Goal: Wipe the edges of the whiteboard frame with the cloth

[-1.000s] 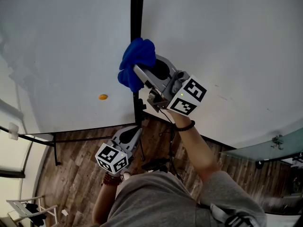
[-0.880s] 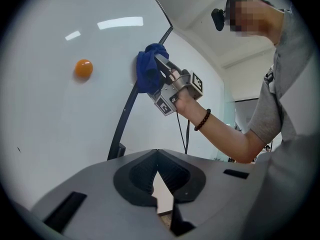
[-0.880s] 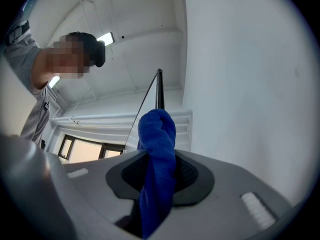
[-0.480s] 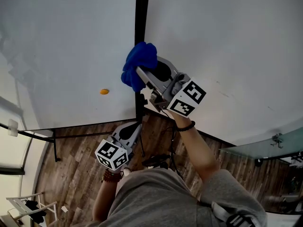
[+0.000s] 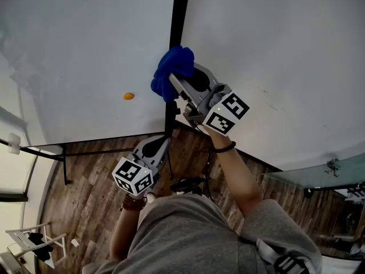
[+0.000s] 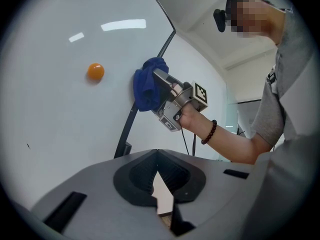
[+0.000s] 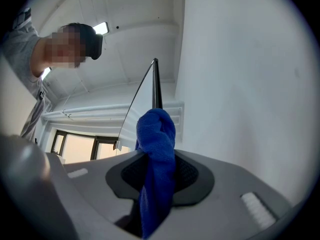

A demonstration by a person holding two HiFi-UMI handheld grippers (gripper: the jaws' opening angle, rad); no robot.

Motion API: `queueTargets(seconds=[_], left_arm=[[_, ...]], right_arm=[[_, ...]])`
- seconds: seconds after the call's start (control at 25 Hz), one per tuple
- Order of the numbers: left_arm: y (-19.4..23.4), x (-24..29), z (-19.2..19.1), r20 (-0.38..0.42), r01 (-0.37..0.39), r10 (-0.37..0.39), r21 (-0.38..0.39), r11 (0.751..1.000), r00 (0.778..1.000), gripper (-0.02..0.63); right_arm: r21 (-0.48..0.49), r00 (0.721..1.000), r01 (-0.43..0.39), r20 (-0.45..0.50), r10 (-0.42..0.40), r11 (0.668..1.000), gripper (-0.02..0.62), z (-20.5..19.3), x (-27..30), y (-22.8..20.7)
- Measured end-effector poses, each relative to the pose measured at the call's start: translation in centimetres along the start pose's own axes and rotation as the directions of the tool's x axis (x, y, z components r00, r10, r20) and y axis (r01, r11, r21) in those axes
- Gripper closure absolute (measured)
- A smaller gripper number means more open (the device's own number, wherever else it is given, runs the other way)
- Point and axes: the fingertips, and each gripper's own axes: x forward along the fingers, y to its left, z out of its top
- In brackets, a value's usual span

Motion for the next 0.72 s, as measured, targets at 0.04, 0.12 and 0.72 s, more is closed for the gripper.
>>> queueTargets(seconds=[0.04, 0.12, 0.72], left_arm=[[0.0, -0.1, 0.0, 0.001, 0.0, 0.0, 0.002, 1.0, 1.0, 0.598], [0.0, -0.3, 0.1, 0.004, 0.001, -0.001, 0.005, 1.0, 1.0, 0.598], [0.1, -0.9, -0.1, 0.002, 0.007, -0.007, -0.006, 1.0, 1.0, 0.598]], right_arm=[[0.004, 1.0, 0.005, -0.003, -0.005, 1.0, 0.485, -0.3, -0.1, 0.0], [0.01, 1.0, 0.015, -0.007, -0.015, 1.0, 0.485, -0.8, -0.2, 0.0], [0.061, 0.995, 0.082, -0.068, -0.078, 0.995, 0.48, -4.4, -1.5, -0.5]])
